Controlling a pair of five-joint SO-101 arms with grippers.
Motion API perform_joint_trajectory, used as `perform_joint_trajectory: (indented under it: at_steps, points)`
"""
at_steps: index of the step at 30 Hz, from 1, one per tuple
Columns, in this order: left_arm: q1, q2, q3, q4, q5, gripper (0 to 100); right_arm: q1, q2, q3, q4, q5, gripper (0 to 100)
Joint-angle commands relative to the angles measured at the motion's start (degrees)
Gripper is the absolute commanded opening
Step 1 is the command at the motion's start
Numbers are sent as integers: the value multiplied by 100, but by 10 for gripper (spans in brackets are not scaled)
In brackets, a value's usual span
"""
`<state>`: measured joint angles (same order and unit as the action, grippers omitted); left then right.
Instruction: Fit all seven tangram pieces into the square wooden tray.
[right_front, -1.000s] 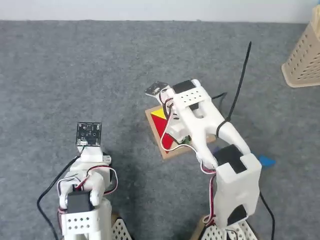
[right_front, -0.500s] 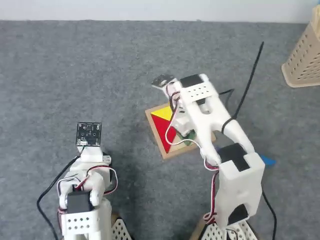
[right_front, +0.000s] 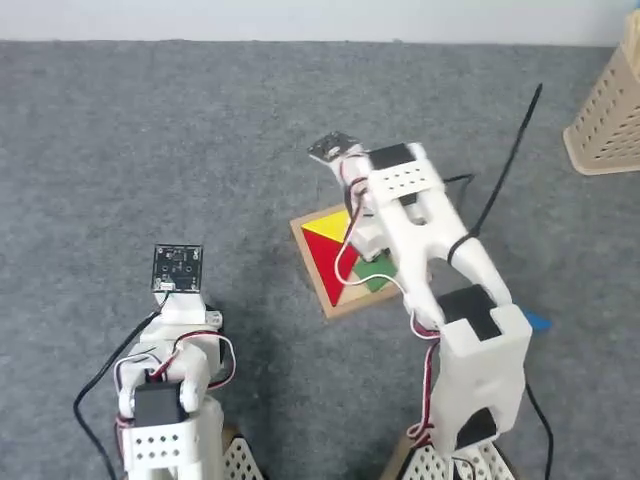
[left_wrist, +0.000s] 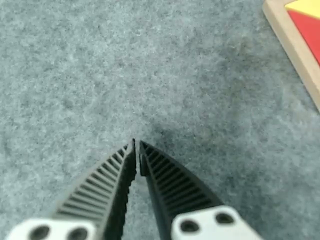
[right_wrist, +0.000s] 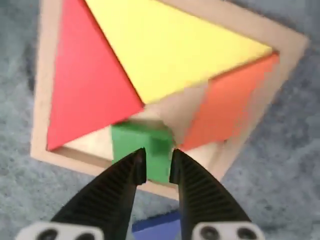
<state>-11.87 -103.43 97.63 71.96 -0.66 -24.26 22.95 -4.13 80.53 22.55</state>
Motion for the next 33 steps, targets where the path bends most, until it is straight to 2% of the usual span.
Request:
perform_joint_trajectory:
  at_steps: [1, 5, 12, 15, 18, 33]
  points:
    - [-26, -123, -110, 35, 44, 12, -259, -57, -185, -127, 53, 91]
    - [-26, -123, -110, 35, 44, 12, -391, -189, -176, -145, 35, 91]
    - [-26, -123, -110, 35, 44, 12, -84, -1262, 237, -136, -501, 72]
    - [-26, -123, -110, 35, 44, 12, 92, -1947, 1169, -831, -897, 3]
    - [-26, -123, -110, 35, 44, 12, 242, -2308, 2066, -1613, -1108, 16]
    - [-26, -123, -110, 35, 44, 12, 382, -1411, 1881, -1868, -1116, 16]
